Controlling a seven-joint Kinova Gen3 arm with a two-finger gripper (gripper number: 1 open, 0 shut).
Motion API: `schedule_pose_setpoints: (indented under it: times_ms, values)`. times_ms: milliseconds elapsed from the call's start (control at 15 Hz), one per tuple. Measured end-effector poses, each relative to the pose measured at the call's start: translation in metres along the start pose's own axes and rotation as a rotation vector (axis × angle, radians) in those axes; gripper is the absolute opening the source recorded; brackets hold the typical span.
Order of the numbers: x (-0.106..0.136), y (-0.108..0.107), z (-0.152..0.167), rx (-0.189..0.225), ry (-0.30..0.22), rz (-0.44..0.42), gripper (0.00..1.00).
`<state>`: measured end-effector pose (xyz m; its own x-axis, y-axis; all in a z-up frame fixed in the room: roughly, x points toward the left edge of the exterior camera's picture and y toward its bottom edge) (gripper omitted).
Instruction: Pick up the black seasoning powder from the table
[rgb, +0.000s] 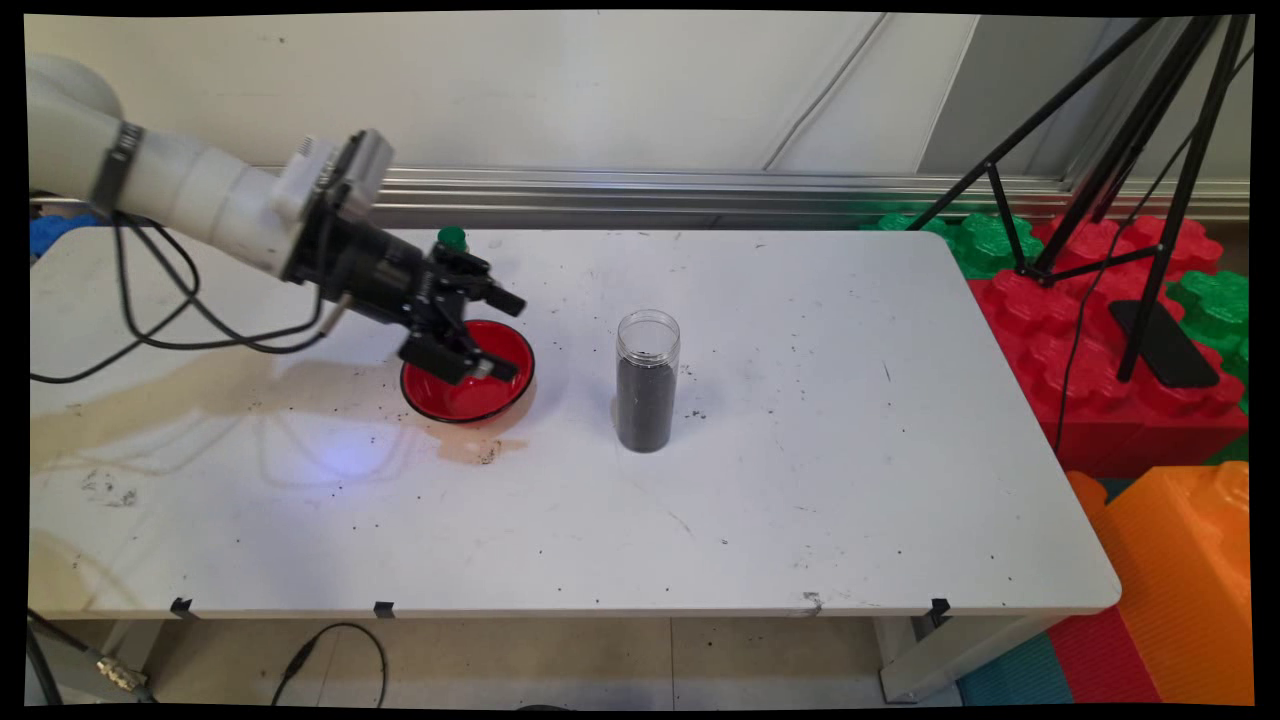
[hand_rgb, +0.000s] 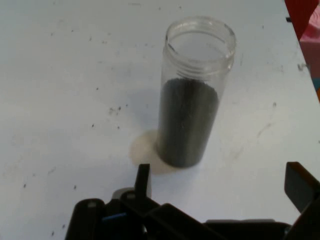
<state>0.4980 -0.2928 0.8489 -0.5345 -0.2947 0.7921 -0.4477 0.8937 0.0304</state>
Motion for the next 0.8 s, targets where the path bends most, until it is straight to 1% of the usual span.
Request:
schedule_pose_setpoints:
  times_ms: [400, 800]
  values:
    - [0.001, -0.004, 0.043, -0.001, 0.046, -0.032, 1.0]
    - [-0.009, -0.005, 0.084, -0.004, 0.093, -0.046, 1.0]
